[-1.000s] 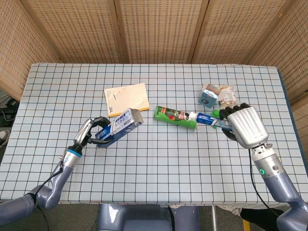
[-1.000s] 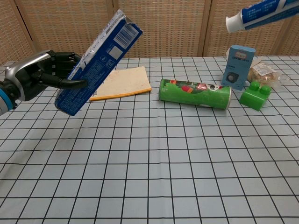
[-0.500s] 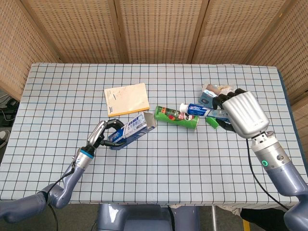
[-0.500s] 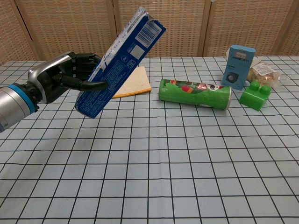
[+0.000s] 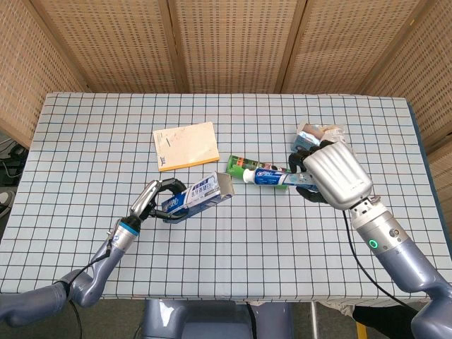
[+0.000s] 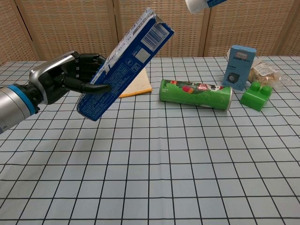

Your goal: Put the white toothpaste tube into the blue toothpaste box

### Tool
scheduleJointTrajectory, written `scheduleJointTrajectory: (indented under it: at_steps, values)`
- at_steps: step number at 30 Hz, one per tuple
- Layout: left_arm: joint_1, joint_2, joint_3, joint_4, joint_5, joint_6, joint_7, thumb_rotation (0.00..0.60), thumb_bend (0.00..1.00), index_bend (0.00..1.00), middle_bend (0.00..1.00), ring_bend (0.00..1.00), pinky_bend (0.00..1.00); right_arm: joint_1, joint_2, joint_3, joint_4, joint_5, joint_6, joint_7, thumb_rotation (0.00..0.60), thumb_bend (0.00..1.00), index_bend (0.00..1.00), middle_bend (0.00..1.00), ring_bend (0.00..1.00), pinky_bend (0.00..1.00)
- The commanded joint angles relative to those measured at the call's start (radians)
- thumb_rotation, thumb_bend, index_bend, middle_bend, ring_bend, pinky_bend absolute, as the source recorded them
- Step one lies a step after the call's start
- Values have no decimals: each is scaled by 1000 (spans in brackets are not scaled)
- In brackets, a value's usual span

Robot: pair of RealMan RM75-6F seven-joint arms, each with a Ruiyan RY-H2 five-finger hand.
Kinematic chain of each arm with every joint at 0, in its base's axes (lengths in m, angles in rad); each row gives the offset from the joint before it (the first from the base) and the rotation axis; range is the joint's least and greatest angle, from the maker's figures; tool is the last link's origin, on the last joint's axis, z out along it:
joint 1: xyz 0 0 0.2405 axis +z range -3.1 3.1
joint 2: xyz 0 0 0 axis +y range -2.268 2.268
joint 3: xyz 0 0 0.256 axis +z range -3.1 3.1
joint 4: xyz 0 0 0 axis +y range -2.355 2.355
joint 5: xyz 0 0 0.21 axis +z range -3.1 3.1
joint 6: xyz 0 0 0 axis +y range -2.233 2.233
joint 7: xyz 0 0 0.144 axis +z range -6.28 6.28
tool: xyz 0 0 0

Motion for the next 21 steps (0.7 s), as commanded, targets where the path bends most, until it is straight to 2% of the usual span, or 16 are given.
scheduleJointTrajectory:
  at_steps: [1, 21]
  values:
    - [-3, 2, 3, -6, 5, 3, 3, 600, 174, 549, 502, 485, 461, 10, 5, 0, -7, 9, -10, 1, 600, 596, 642, 656, 637, 584]
    - [-28, 39, 14, -62, 20, -1, 29, 600, 174, 545, 502, 485, 461, 100, 42, -7, -90, 86, -105, -21, 600, 590, 642, 656, 638, 584]
